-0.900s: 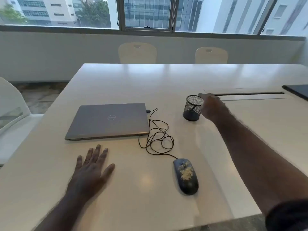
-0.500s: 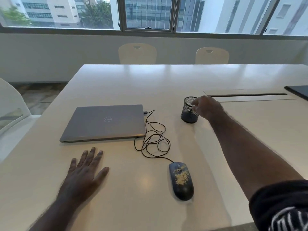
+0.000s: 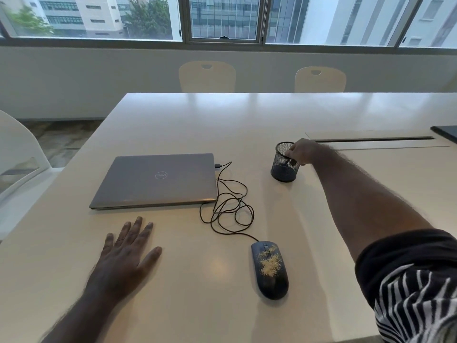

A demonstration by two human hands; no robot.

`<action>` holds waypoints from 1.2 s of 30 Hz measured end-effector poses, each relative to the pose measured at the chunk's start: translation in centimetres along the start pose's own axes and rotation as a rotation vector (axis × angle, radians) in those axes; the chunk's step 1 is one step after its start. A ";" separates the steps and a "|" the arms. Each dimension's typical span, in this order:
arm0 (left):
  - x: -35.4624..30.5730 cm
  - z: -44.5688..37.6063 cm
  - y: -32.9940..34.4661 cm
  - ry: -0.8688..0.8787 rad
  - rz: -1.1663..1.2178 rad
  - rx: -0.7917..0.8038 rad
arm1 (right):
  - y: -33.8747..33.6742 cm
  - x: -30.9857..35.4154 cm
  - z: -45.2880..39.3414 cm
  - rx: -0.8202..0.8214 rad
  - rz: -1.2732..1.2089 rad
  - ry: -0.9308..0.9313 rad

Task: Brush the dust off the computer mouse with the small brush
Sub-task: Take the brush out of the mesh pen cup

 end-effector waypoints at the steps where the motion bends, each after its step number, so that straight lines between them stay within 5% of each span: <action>1: 0.0 0.0 0.0 -0.002 0.005 0.001 | 0.0 0.1 -0.1 0.014 -0.018 0.004; 5: 0.1 -0.1 0.0 -0.001 0.004 -0.008 | -0.2 0.4 -0.3 -0.013 -0.041 0.014; 12: 0.0 -0.1 0.0 -0.001 -0.014 -0.015 | -2.3 -0.1 0.9 -0.288 -0.054 -0.034; 20: 0.1 -0.1 0.0 0.002 -0.004 -0.002 | -6.0 -1.4 8.4 -0.592 -0.340 -0.172; 28: 0.0 -0.1 0.1 0.000 -0.009 0.016 | -2.1 -6.6 19.4 -0.566 -0.964 -0.149; 36: -1.0 0.4 -1.6 0.013 0.048 -0.075 | 7.5 -10.9 27.2 -0.253 -1.497 0.058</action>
Point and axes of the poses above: each hand's wrist, its own z-axis away from the middle knuckle, its own y-axis out of the palm, x = y × z, the point moved 6 cm from there along -z, towards the middle knuckle, and after that the axes turned 1 degree about -y, right-handed, at the moved point
